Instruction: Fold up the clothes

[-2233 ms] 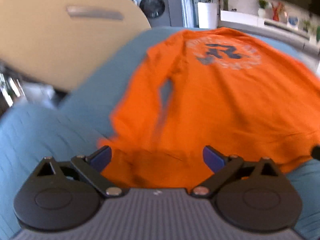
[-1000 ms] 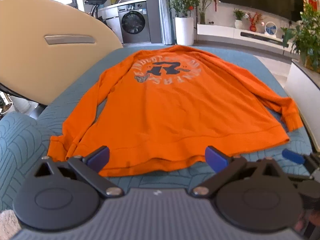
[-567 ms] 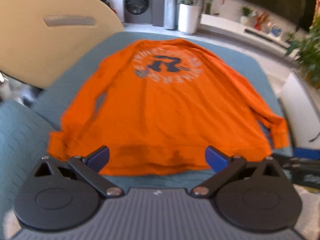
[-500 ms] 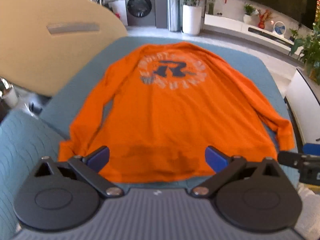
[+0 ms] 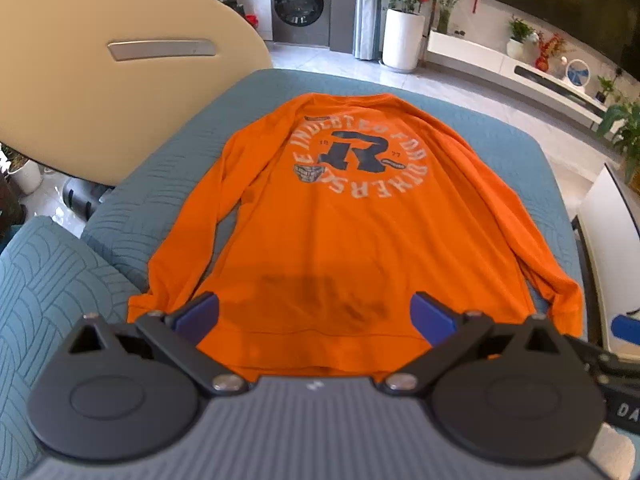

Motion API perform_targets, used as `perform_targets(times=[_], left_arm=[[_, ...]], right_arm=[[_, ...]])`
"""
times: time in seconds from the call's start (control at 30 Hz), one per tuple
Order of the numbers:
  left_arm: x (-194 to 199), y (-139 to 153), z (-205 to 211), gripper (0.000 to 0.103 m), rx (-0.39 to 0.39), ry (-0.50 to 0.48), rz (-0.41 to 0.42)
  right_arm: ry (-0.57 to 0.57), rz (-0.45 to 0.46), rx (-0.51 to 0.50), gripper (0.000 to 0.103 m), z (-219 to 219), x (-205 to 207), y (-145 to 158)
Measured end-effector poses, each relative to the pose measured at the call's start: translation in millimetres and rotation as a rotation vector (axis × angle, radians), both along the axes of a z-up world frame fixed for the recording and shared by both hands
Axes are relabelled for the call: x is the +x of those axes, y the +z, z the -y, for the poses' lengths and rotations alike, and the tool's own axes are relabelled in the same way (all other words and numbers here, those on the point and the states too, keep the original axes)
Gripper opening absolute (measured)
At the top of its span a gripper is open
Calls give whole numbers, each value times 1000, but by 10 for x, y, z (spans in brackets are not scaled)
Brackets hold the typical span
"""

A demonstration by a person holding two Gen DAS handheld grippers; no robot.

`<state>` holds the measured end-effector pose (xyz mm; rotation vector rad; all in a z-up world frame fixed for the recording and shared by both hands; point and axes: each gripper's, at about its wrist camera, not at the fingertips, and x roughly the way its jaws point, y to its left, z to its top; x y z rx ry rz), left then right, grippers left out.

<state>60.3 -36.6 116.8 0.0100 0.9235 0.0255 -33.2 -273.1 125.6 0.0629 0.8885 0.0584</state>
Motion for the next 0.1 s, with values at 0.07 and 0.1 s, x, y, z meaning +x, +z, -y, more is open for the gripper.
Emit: perform_targets(times=[0.07,0.1], left_arm=[[7,-13,31,103,3,-10,-9],[8,-16,55,103,5,-15,-13]], right_arm=[[-3,-6,-6,81,10,-56,1],[-5,-7,-8,81,22,-87,8]])
